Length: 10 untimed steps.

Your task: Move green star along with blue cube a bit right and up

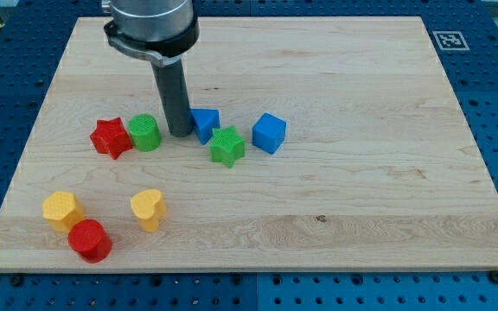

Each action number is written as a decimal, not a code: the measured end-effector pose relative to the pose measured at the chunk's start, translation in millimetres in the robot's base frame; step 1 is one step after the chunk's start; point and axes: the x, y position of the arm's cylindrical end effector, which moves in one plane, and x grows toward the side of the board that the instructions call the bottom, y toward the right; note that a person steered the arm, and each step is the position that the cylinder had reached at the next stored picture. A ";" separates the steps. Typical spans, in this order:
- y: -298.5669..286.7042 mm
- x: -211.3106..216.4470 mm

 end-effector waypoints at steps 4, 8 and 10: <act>24.6 38.0; 103.5 38.0; 91.5 65.0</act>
